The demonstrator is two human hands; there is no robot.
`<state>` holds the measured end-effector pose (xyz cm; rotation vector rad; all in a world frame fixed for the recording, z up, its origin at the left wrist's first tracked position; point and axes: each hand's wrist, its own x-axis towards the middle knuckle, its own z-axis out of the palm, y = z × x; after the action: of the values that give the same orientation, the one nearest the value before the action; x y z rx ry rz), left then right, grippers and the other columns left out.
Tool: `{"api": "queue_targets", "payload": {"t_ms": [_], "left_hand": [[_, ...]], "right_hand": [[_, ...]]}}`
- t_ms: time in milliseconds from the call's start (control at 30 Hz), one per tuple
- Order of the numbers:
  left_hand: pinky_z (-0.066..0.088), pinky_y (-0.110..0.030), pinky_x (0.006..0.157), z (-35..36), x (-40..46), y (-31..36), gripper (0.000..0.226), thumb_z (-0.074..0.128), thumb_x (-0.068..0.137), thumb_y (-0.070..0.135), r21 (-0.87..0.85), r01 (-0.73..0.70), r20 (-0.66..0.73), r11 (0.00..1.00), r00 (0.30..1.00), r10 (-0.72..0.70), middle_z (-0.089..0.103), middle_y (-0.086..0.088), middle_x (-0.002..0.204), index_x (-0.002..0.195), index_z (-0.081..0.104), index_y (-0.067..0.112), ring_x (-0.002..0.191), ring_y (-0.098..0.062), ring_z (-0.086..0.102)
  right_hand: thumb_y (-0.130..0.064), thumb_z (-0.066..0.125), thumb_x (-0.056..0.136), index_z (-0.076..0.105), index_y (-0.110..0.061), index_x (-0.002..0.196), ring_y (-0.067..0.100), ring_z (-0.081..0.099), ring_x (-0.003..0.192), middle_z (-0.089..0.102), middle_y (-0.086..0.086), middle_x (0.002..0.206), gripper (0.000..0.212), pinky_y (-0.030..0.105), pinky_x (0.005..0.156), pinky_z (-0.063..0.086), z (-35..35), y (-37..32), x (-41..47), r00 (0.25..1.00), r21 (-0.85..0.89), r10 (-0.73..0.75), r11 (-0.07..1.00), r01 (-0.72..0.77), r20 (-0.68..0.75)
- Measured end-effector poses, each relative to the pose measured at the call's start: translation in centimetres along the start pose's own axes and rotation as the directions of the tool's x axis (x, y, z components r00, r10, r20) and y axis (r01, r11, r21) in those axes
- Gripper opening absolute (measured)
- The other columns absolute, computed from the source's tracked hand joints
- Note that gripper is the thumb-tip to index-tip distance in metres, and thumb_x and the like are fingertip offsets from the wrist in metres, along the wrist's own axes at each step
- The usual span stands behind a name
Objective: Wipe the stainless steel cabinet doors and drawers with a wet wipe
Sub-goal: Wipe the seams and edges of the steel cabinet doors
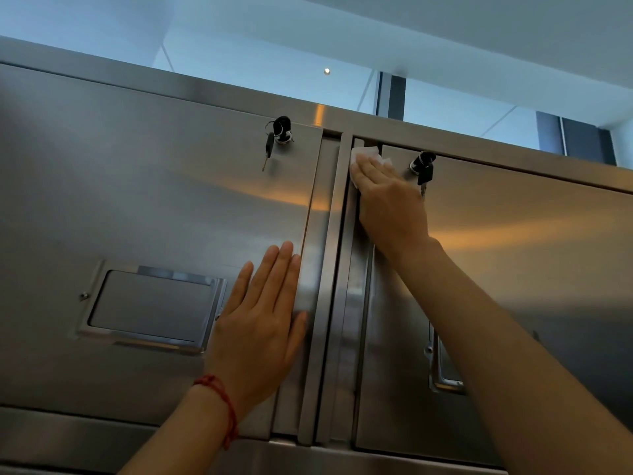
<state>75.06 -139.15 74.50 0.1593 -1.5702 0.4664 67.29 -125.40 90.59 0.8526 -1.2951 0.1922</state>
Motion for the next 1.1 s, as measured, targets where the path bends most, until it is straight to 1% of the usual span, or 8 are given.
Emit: {"api": "queue_targets", "payload": {"t_ms": [167, 233, 300, 400, 500, 667, 867, 1100], "left_hand": [[0.019, -0.043, 0.111, 0.0, 0.0, -0.1, 0.059, 0.031, 0.093, 0.033, 0.005, -0.007, -0.004, 1.0, 1.0, 0.007, 0.031, -0.019, 0.148, 0.14, 0.036, -0.002, 0.137, -0.032, 0.029], [0.021, -0.044, 0.11, 0.0, 0.0, 0.0, 0.059, 0.031, 0.093, 0.033, 0.004, -0.008, -0.008, 1.0, 1.0, 0.008, 0.031, -0.019, 0.148, 0.14, 0.036, -0.002, 0.137, -0.032, 0.029], [0.022, -0.045, 0.109, 0.0, 0.0, 0.0, 0.059, 0.031, 0.093, 0.033, -0.002, -0.006, -0.012, 1.0, 1.0, 0.006, 0.03, -0.019, 0.148, 0.14, 0.035, -0.002, 0.137, -0.032, 0.028], [0.022, -0.045, 0.109, 0.1, 0.0, 0.0, 0.059, 0.032, 0.093, 0.033, -0.004, -0.003, -0.013, 1.0, 1.0, 0.003, 0.03, -0.019, 0.148, 0.14, 0.035, -0.002, 0.137, -0.033, 0.028], [0.022, -0.045, 0.11, 0.1, 0.0, 0.0, 0.059, 0.031, 0.093, 0.033, 0.013, -0.008, -0.013, 1.0, 1.0, 0.008, 0.03, -0.02, 0.148, 0.14, 0.034, -0.002, 0.137, -0.033, 0.029], [0.028, -0.05, 0.11, 0.0, 0.0, 0.0, 0.059, 0.031, 0.093, 0.034, 0.033, -0.005, -0.004, 0.999, 1.0, 0.005, 0.031, -0.02, 0.148, 0.14, 0.035, -0.002, 0.137, -0.033, 0.029], [0.028, -0.053, 0.108, -0.2, 0.1, 0.1, 0.059, 0.031, 0.092, 0.033, 0.038, -0.013, -0.008, 0.999, 1.0, 0.014, 0.033, -0.022, 0.146, 0.139, 0.036, -0.004, 0.135, -0.035, 0.031], [0.027, -0.053, 0.108, -0.3, 0.1, 0.1, 0.059, 0.031, 0.092, 0.033, 0.024, -0.009, -0.01, 1.0, 1.0, 0.009, 0.032, -0.022, 0.147, 0.139, 0.035, -0.004, 0.136, -0.035, 0.03]], "right_hand": [[0.004, 0.038, 0.096, 0.038, 0.0, 0.139, 0.026, 0.03, 0.138, 0.034, 0.017, 0.147, 0.042, 0.028, 0.114, 0.01, 0.1, -0.1, -1.0, 1.0, 0.042, -0.018, 0.999, 0.018, -0.002], [0.006, 0.04, 0.094, 0.042, 0.002, 0.136, 0.029, 0.035, 0.136, 0.038, 0.019, 0.144, 0.042, 0.03, 0.112, 0.012, 0.1, -0.2, -1.4, 1.0, 0.05, -0.024, 0.998, 0.025, -0.016], [0.008, 0.045, 0.091, 0.047, 0.005, 0.131, 0.033, 0.041, 0.131, 0.044, 0.023, 0.138, 0.04, 0.033, 0.11, 0.018, 0.1, -0.5, -1.8, 0.999, 0.061, -0.024, 0.998, 0.026, -0.028], [0.011, 0.053, 0.086, 0.054, 0.009, 0.123, 0.039, 0.049, 0.122, 0.051, 0.027, 0.129, 0.038, 0.042, 0.105, 0.03, 0.1, -0.8, -2.7, 0.998, 0.09, -0.034, 0.995, 0.039, -0.056], [0.011, 0.059, 0.082, 0.058, 0.009, 0.119, 0.041, 0.053, 0.116, 0.055, 0.028, 0.124, 0.038, 0.048, 0.101, 0.035, 0.2, -1.1, -3.7, 0.995, 0.108, -0.044, 0.993, 0.053, -0.084], [0.011, 0.066, 0.076, 0.061, 0.009, 0.115, 0.041, 0.057, 0.111, 0.058, 0.028, 0.12, 0.039, 0.05, 0.097, 0.039, 0.4, -1.5, -5.1, 0.99, 0.1, -0.072, 0.991, 0.084, -0.118], [0.01, 0.07, 0.074, 0.062, 0.008, 0.114, 0.039, 0.058, 0.111, 0.059, 0.027, 0.119, 0.041, 0.049, 0.096, 0.04, 0.2, -2.0, -6.5, 0.99, 0.103, -0.078, 0.991, 0.09, -0.121], [0.009, 0.073, 0.073, 0.061, 0.008, 0.115, 0.037, 0.058, 0.112, 0.059, 0.025, 0.12, 0.044, 0.049, 0.096, 0.044, 0.0, -2.8, -8.2, 0.991, 0.104, -0.075, 0.991, 0.087, -0.111]]}}
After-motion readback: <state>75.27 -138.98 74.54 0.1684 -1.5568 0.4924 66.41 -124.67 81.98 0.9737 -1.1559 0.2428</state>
